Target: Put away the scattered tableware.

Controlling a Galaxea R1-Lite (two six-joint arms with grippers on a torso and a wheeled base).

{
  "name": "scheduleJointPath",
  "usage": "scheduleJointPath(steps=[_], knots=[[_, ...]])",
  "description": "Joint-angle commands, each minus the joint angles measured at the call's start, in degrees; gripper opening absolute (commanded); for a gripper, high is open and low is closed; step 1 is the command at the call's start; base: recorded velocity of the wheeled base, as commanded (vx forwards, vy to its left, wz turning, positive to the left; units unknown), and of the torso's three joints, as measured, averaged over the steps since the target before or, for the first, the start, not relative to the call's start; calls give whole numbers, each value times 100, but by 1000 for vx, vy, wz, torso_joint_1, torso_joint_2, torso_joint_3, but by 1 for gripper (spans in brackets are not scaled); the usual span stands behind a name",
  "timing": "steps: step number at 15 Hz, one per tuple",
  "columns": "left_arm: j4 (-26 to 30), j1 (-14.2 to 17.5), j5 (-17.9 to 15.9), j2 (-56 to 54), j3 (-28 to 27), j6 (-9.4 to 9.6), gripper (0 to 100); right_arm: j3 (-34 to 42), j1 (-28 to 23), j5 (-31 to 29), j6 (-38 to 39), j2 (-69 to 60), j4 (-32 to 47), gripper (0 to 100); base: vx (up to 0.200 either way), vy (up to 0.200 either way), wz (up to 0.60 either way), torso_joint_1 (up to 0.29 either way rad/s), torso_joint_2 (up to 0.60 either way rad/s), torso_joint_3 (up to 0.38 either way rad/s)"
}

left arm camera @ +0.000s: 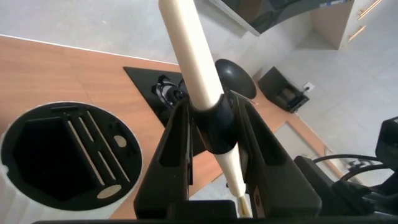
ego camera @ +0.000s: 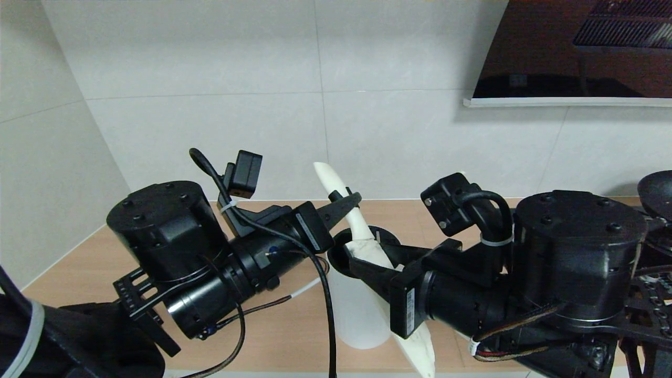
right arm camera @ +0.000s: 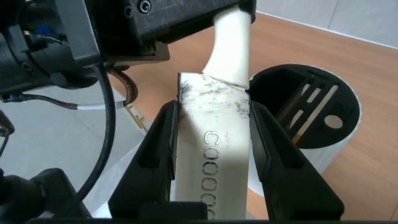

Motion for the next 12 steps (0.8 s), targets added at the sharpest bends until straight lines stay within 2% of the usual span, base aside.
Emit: scheduleJointPath(steps=[1,2,7,9,10,11,12], knots=[[2,-1,-11,-23,-3,-1,0,-11,-23,-4,3,-16,-10,0,0,0,0,0,0,0],[11,-1,-11,-32,-3,-1,0,-11,-23,-13,3,-16,-10,100,0,0,0,0,0,0],[20,-1,-2,-269,-38,-1,0,-11,-32,-39,3,-113,-10,100,0,0,0,0,0,0],[222,8,51,-322,-144,34,0,-11,-164,-39,3,-279,-10,100,0,0,0,0,0,0],[512,52,121,-453,-329,52,0,-11,-296,-39,-15,-438,-10,100,0,0,0,0,0,0],[1039,175,226,-682,-680,61,0,-11,-507,-4,-23,-649,8,100,0,0,0,0,0,0],[1699,289,279,-805,-1269,69,0,-63,-770,31,-23,-780,52,100,0,0,0,0,0,0]])
